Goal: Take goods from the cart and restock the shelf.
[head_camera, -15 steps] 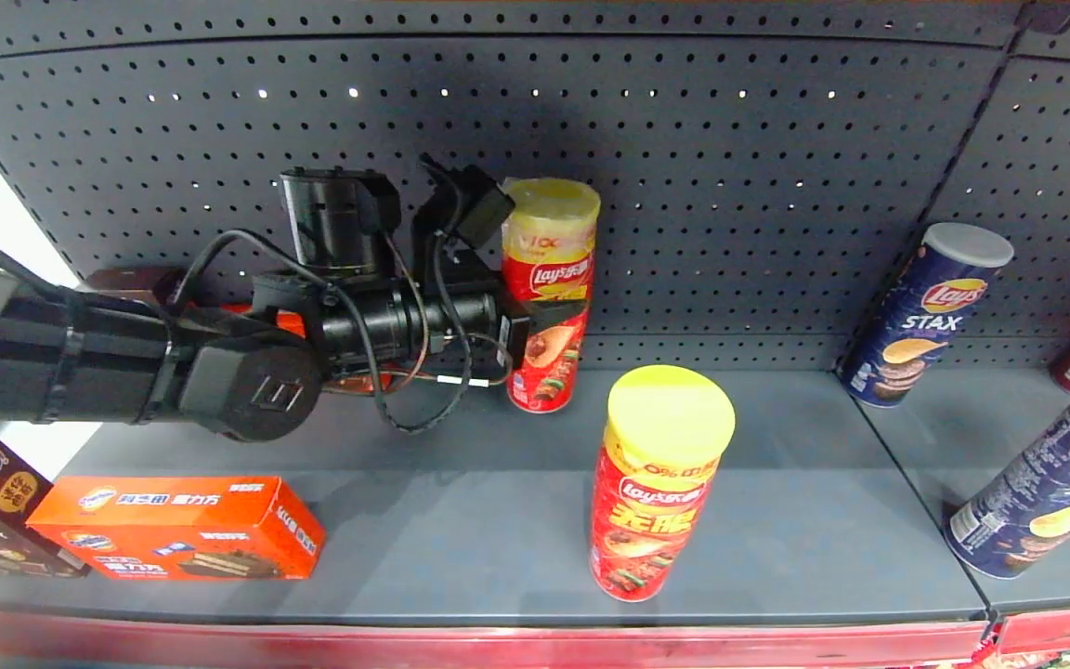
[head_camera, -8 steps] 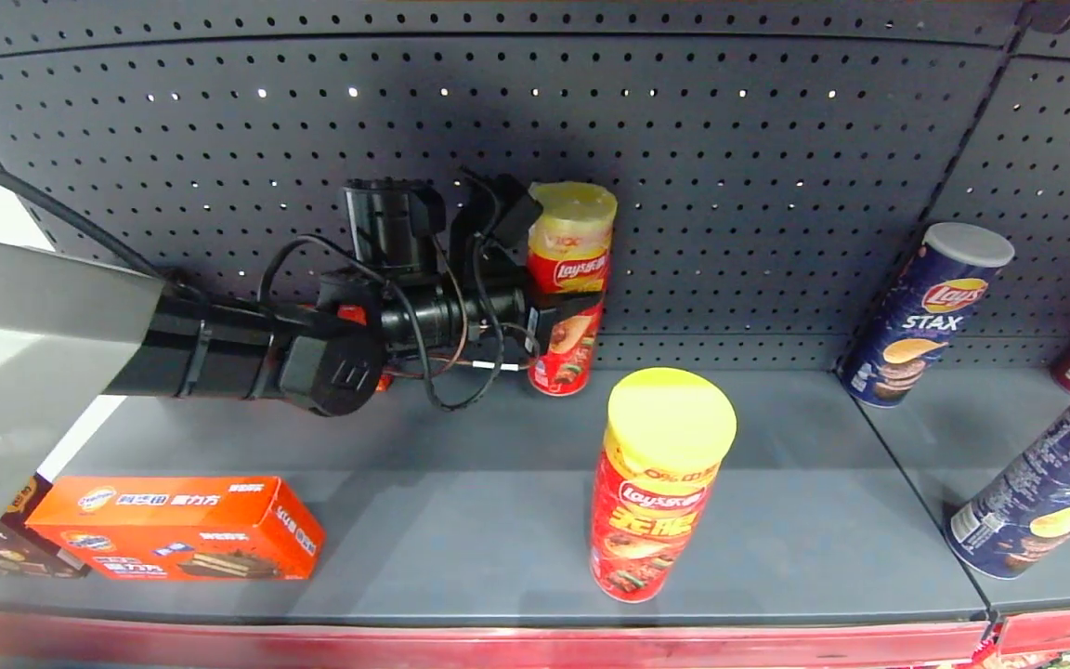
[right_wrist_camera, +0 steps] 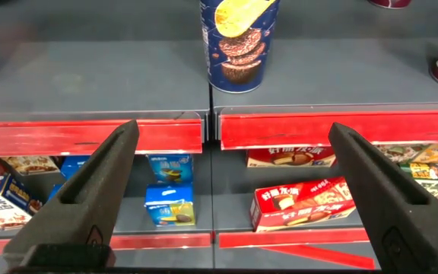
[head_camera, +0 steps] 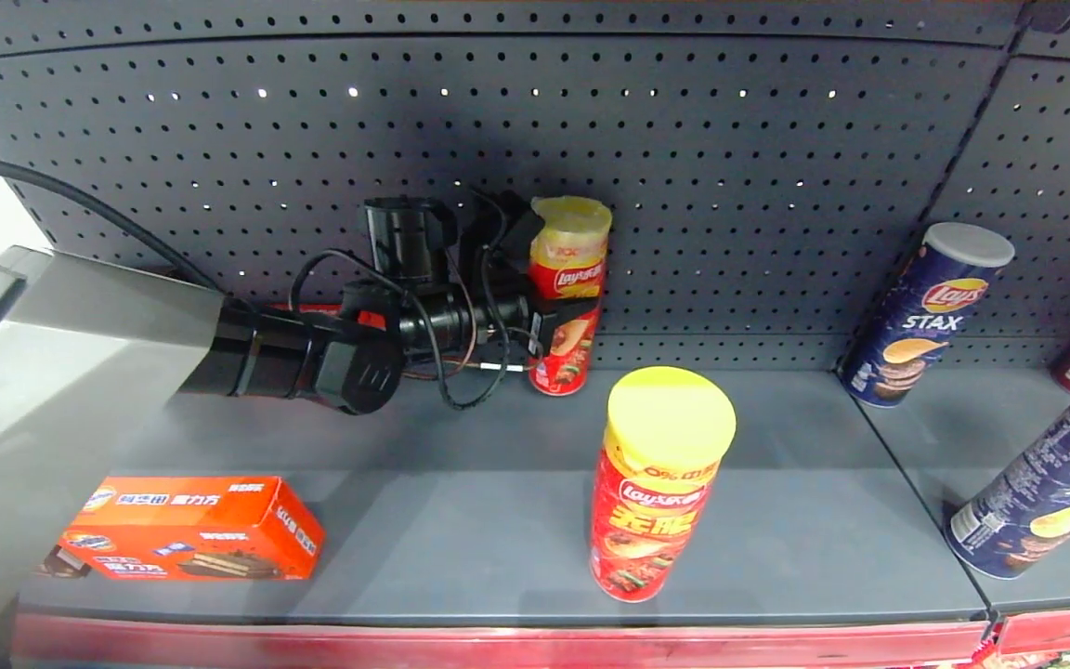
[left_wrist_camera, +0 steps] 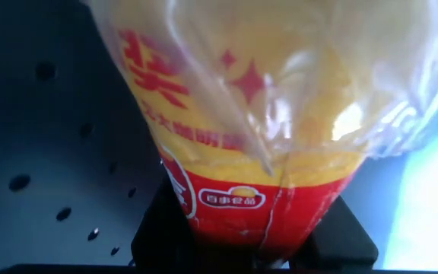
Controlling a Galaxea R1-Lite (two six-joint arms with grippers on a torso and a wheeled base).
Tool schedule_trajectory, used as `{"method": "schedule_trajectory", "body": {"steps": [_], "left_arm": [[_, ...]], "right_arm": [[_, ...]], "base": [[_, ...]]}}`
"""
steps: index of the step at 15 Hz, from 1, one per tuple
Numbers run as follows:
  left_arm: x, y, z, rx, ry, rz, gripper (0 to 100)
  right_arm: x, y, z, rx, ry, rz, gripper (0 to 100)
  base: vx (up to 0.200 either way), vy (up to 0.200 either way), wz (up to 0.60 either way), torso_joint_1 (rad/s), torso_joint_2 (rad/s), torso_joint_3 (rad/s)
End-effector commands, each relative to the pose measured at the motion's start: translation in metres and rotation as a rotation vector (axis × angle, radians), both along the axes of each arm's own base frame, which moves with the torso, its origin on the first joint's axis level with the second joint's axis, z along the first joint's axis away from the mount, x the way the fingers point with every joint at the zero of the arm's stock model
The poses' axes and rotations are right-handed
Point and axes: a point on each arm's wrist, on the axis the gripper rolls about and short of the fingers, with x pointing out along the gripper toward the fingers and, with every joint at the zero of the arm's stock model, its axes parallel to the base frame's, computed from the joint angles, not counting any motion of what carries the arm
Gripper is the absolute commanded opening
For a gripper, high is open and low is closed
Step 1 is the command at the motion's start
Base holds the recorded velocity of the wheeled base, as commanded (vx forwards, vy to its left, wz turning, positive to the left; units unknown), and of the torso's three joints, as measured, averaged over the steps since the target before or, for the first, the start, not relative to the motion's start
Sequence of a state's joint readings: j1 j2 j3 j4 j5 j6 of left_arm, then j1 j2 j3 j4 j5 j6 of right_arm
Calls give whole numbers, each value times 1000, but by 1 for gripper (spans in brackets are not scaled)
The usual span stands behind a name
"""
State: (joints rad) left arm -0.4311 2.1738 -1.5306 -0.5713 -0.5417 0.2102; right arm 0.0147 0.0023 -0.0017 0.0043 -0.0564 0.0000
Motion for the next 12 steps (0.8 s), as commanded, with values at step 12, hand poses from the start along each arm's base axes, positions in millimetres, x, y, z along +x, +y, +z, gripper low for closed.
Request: {"method": "schedule_trajectory", "body": {"steps": [12], "left_arm": [[-24,-15,-17,-8,45,-39,0]], "right_arm": [[0,0,0,0,4,0,100]], "base": [[0,0,0,0,0,0]]}}
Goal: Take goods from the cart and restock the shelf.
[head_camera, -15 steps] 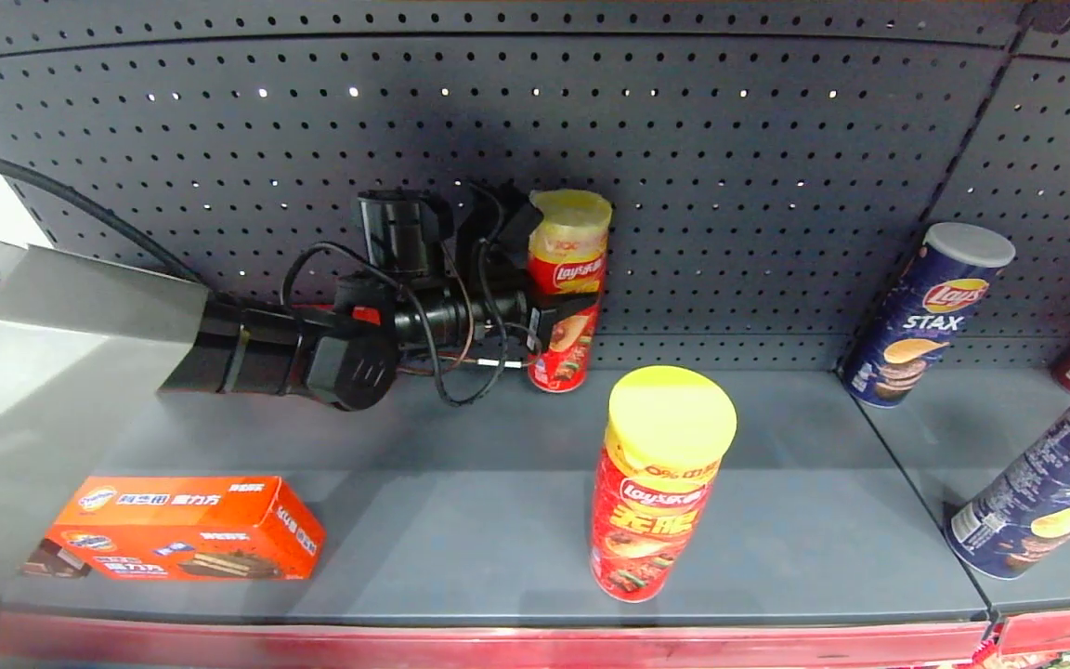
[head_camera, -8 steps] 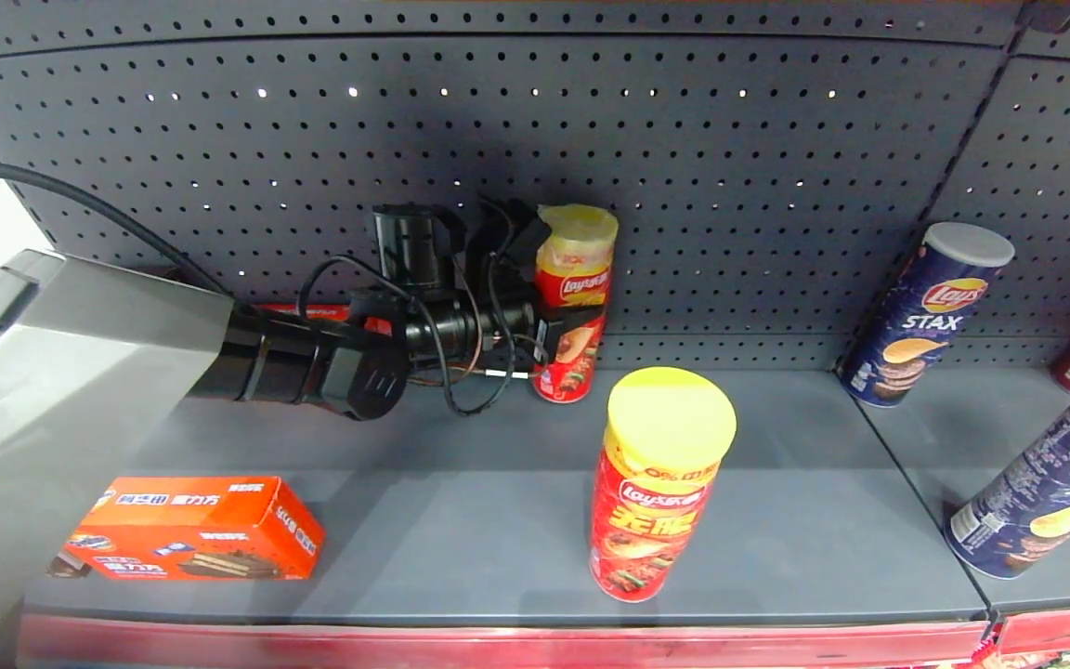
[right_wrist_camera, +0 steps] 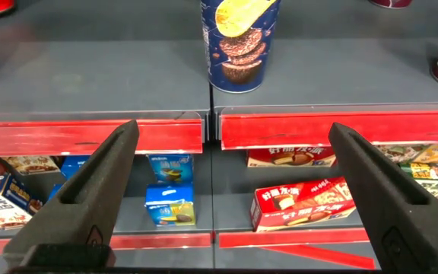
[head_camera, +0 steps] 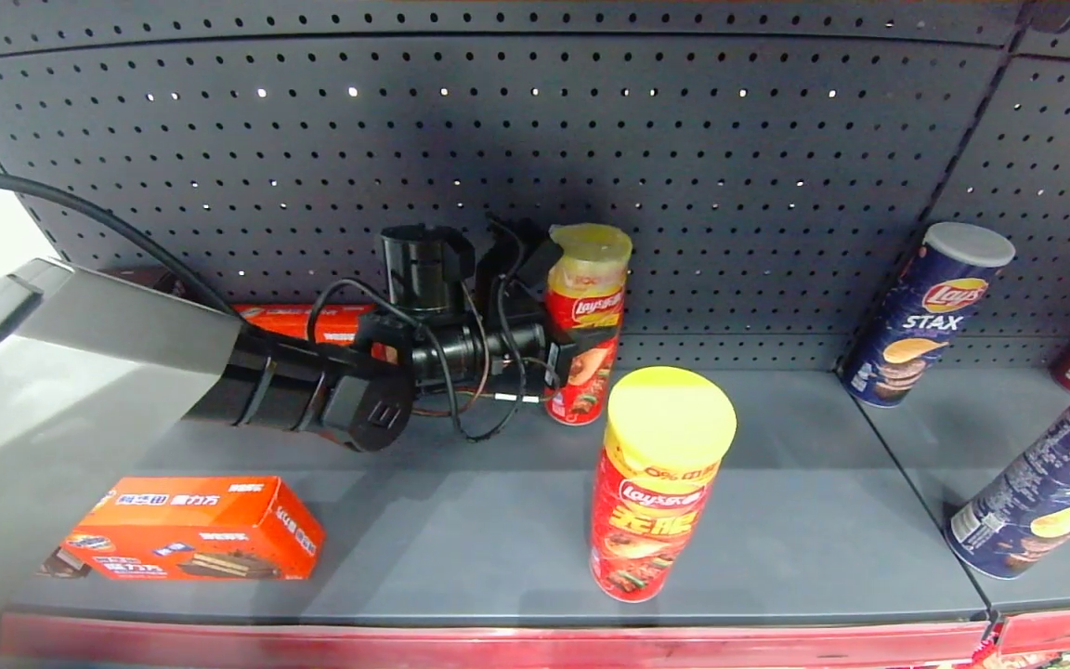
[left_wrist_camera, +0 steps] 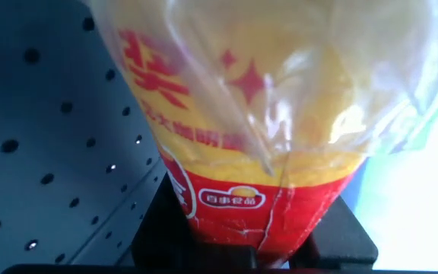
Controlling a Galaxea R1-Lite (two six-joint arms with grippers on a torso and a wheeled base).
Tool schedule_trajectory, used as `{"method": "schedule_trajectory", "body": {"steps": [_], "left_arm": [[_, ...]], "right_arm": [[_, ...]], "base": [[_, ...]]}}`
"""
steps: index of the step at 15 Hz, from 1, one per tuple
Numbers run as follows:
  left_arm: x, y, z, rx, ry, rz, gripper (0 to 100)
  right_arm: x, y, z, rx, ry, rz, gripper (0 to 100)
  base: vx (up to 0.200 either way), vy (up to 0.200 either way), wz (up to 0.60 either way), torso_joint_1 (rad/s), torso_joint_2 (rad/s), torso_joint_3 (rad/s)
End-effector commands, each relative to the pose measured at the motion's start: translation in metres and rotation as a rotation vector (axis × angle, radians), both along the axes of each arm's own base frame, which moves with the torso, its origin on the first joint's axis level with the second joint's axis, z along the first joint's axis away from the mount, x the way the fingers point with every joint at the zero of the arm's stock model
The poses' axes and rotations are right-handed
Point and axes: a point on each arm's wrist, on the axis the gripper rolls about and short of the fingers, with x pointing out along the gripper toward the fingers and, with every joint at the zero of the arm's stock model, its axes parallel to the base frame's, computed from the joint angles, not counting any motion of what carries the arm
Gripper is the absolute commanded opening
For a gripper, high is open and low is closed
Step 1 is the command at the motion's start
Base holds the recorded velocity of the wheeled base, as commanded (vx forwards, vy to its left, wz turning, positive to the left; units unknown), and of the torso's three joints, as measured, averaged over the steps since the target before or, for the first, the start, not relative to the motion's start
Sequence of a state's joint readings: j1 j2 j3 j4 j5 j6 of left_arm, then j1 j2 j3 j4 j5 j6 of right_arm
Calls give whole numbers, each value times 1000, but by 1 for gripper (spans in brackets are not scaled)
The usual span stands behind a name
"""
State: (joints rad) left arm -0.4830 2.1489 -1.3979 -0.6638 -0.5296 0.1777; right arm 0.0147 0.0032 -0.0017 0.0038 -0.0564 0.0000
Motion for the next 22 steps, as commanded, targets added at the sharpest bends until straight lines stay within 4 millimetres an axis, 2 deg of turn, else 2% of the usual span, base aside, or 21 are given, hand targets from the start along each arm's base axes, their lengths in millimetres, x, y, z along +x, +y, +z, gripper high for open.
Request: {"method": "schedule_trajectory", "body": {"steps": [1,9,10,13,16,18,22], "left_arm": [[-3,-1,-2,3,5,-3,0],[-7,1,-14,5,8,-3,0],[-7,1,-14,5,8,-3,100],[-7,3,-12,1,4,6,100],[-16,12,4,-28,18,21,100],[-27,27,18,-35,24,66,100],[-43,51,33,-5,50,175,100]], "right_arm": [[0,0,0,0,2,0,100],[0,0,0,0,2,0,100],[0,0,0,0,2,0,100],[0,0,0,0,2,0,100],[0,0,0,0,4,0,100],[0,0,0,0,2,0,100],[0,0,0,0,2,0,100]], "base": [[0,0,0,0,0,0],[0,0,0,0,0,0],[0,0,0,0,0,0],[0,0,0,0,0,0],[0,0,0,0,0,0],[0,0,0,0,0,0],[0,0,0,0,0,0]]}}
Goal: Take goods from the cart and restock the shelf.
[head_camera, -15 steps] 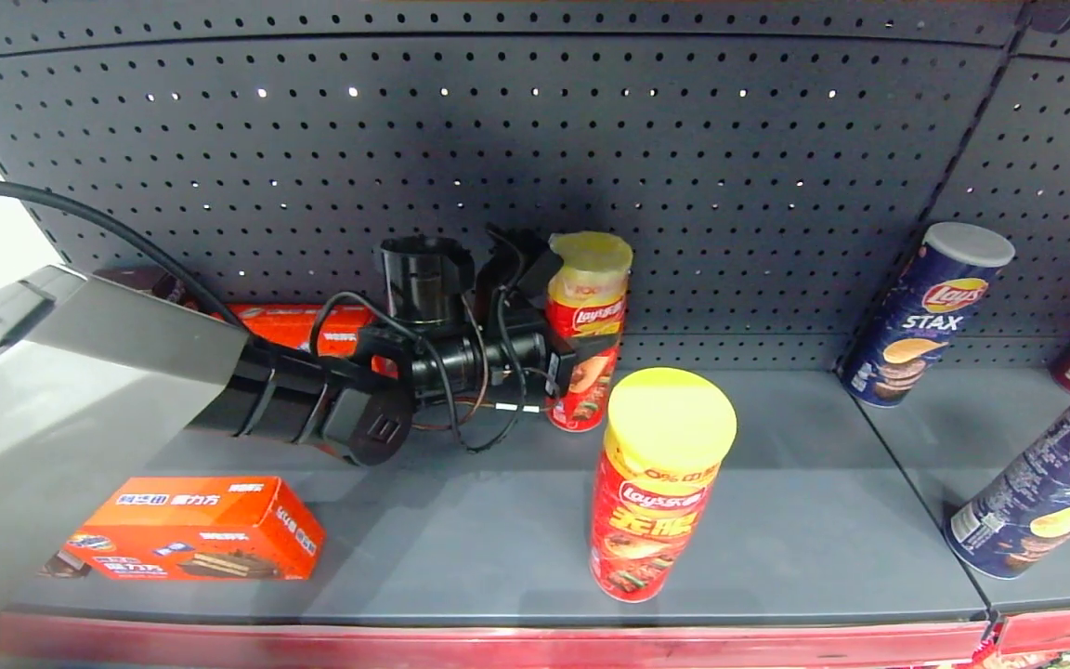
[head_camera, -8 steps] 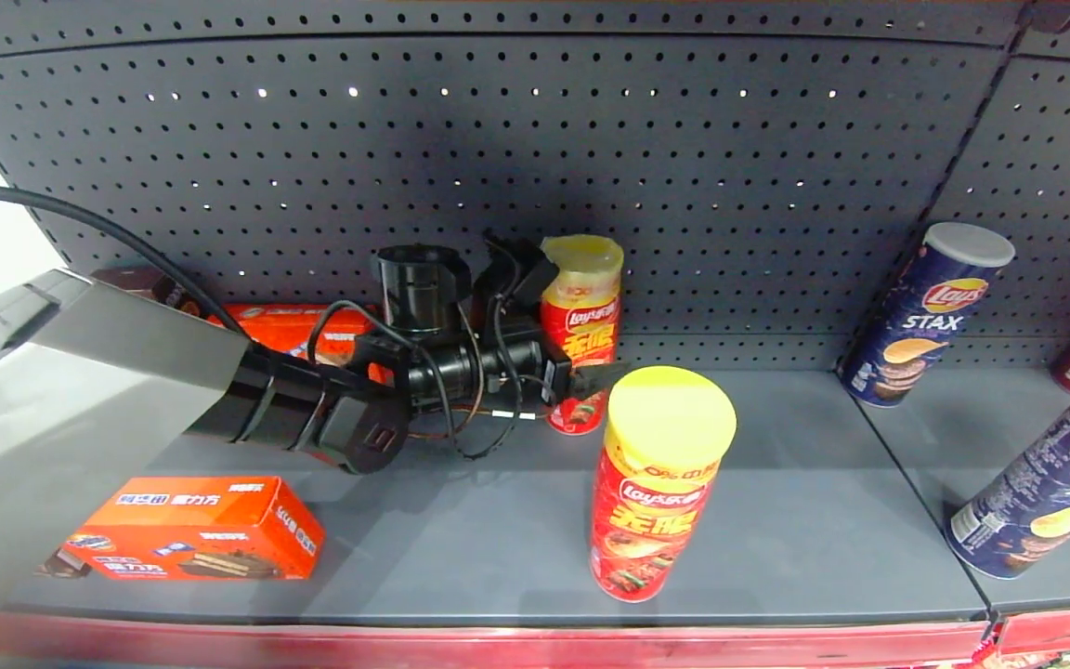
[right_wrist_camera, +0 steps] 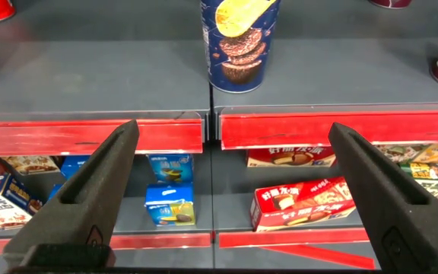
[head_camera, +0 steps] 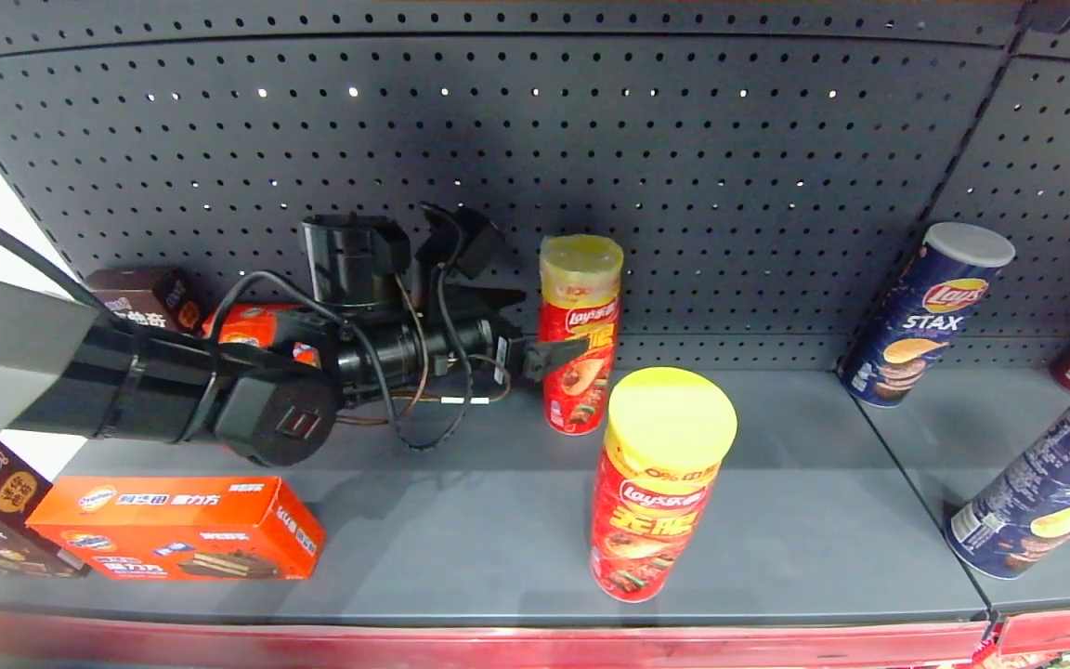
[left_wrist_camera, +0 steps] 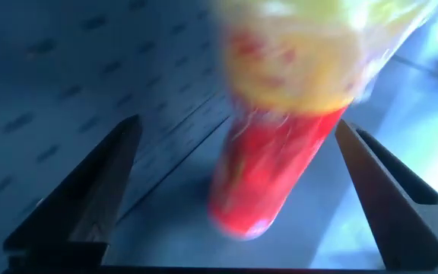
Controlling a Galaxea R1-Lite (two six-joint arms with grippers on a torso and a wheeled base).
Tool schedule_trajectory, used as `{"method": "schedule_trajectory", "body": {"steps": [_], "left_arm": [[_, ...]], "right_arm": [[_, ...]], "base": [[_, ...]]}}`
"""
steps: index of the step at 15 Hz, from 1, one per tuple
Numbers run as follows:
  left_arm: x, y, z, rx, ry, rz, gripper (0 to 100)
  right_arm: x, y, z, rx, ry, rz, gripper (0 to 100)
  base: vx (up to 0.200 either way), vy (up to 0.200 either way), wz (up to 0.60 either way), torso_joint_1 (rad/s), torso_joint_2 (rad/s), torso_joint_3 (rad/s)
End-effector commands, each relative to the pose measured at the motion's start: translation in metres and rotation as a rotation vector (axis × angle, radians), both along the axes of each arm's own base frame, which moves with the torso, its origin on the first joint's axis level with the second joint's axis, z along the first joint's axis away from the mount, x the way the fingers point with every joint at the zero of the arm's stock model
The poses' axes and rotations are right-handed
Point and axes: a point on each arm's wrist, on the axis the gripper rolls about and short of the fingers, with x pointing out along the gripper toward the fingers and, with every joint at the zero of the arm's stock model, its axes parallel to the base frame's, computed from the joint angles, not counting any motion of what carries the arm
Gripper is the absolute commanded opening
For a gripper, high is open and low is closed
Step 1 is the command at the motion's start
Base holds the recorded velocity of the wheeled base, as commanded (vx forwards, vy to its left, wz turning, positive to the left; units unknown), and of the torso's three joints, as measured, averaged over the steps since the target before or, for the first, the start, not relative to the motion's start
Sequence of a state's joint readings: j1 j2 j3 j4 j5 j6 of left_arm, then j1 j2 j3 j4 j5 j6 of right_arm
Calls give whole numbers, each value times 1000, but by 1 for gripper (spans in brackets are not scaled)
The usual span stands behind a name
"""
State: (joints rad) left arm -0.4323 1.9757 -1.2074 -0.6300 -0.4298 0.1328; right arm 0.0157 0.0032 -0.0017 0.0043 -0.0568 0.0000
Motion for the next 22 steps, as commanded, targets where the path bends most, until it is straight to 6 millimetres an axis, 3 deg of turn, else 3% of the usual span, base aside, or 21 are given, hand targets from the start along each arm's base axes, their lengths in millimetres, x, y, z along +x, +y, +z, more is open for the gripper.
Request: {"method": "schedule_trajectory", "body": {"steps": [1,4,8,11,14,22], "left_arm": [[-17,12,20,3,-28,38,100],[-41,30,20,96,-35,75,100],[-43,45,14,200,-82,191,100],[-41,42,19,237,-127,228,100],[-36,29,11,252,-122,198,100],[-8,2,1,260,-131,207,100]], "right_arm": [[0,0,0,0,0,0,100],[0,0,0,0,2,0,100],[0,0,0,0,0,0,100],[0,0,0,0,2,0,100],[0,0,0,0,2,0,100],[0,0,0,0,2,0,100]], "base": [[0,0,0,0,0,0],[0,0,0,0,0,0],[0,0,0,0,0,0],[0,0,0,0,0,0],[0,0,0,0,0,0],[0,0,0,0,0,0]]}}
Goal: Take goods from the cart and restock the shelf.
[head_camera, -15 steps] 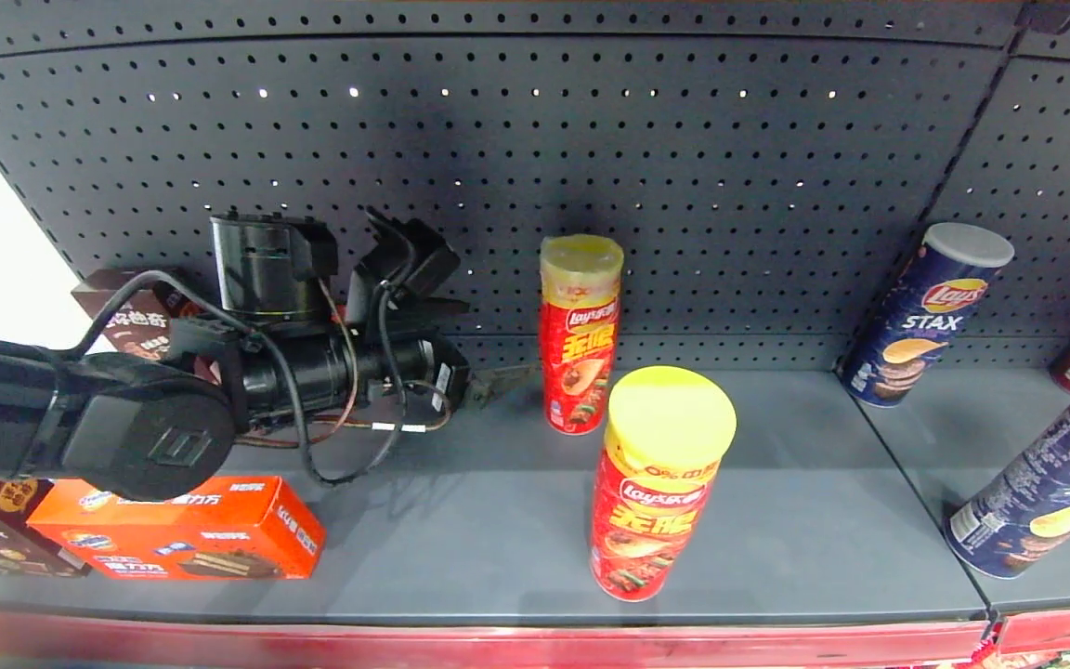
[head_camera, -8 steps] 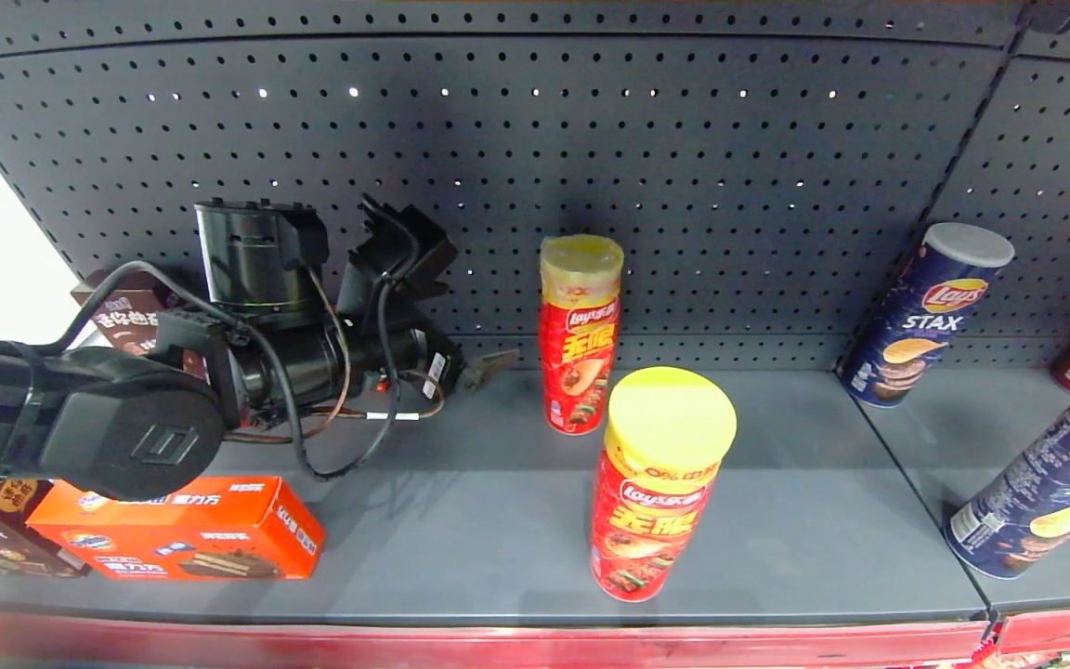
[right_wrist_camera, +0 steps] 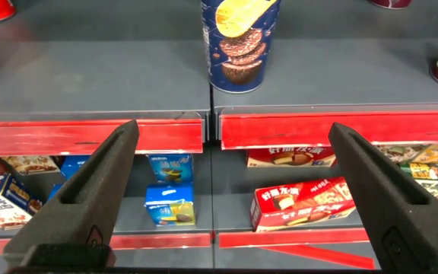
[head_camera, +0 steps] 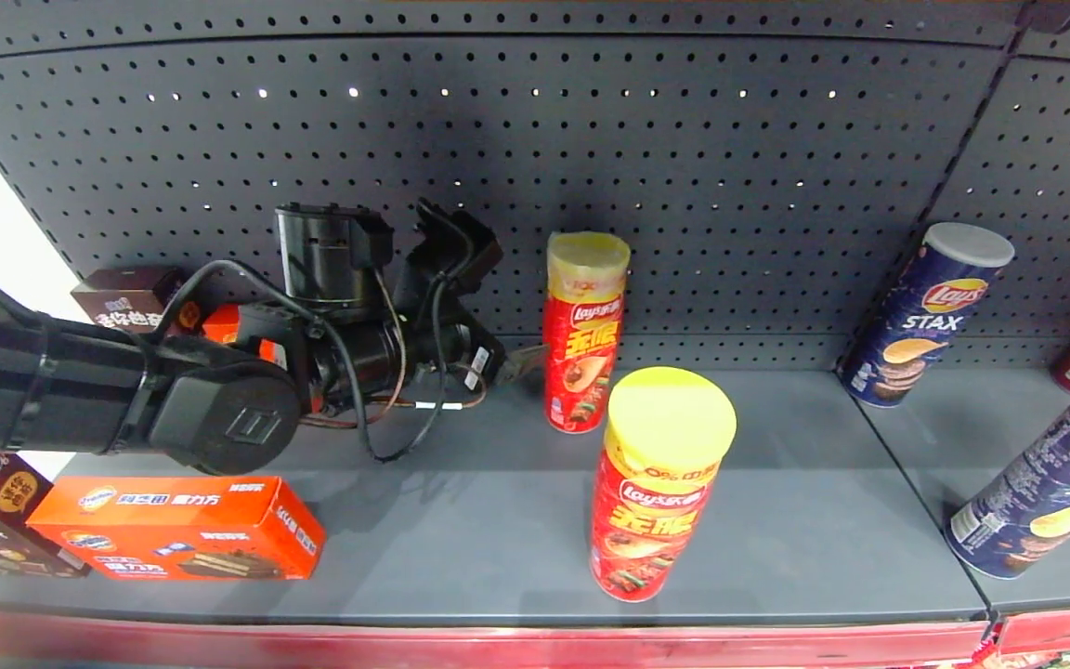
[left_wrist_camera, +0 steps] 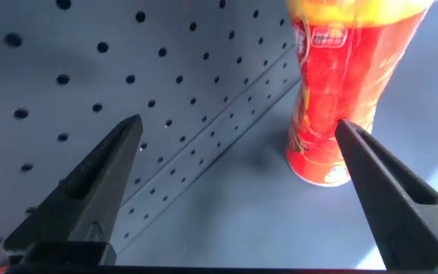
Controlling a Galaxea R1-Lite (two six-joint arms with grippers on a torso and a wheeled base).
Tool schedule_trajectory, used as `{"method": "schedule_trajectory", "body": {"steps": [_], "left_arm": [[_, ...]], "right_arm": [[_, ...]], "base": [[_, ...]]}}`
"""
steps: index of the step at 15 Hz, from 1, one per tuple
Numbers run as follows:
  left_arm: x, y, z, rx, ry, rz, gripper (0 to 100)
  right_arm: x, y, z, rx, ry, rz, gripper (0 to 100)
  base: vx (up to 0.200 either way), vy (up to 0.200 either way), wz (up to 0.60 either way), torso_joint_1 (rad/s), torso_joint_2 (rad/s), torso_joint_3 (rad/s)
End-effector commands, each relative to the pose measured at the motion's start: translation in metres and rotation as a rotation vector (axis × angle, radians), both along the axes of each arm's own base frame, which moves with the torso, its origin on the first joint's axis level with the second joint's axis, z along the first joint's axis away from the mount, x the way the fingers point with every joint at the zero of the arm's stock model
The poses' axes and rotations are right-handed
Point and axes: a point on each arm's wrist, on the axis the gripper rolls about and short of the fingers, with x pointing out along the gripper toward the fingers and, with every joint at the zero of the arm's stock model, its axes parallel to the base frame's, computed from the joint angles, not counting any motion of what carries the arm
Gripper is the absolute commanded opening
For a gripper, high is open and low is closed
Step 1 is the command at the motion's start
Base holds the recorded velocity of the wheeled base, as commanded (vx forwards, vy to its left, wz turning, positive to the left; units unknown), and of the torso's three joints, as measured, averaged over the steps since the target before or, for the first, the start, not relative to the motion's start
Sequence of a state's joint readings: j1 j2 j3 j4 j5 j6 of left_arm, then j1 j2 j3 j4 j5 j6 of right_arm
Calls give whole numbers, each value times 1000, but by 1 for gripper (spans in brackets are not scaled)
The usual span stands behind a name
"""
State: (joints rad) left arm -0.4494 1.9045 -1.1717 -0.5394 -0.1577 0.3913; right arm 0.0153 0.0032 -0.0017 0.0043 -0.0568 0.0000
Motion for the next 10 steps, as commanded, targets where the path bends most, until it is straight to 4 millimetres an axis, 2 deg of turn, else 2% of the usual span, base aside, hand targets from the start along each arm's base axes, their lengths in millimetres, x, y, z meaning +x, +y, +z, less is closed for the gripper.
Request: {"method": "schedule_trajectory", "body": {"steps": [1,10], "left_arm": [[8,-6,-9,7,14,-4,100],[1,3,-17,21,41,12,100]], "right_arm": [[0,0,0,0,2,0,100],[0,0,0,0,2,0,100]], "base": [[0,0,0,0,0,0],[0,0,0,0,0,0]]}}
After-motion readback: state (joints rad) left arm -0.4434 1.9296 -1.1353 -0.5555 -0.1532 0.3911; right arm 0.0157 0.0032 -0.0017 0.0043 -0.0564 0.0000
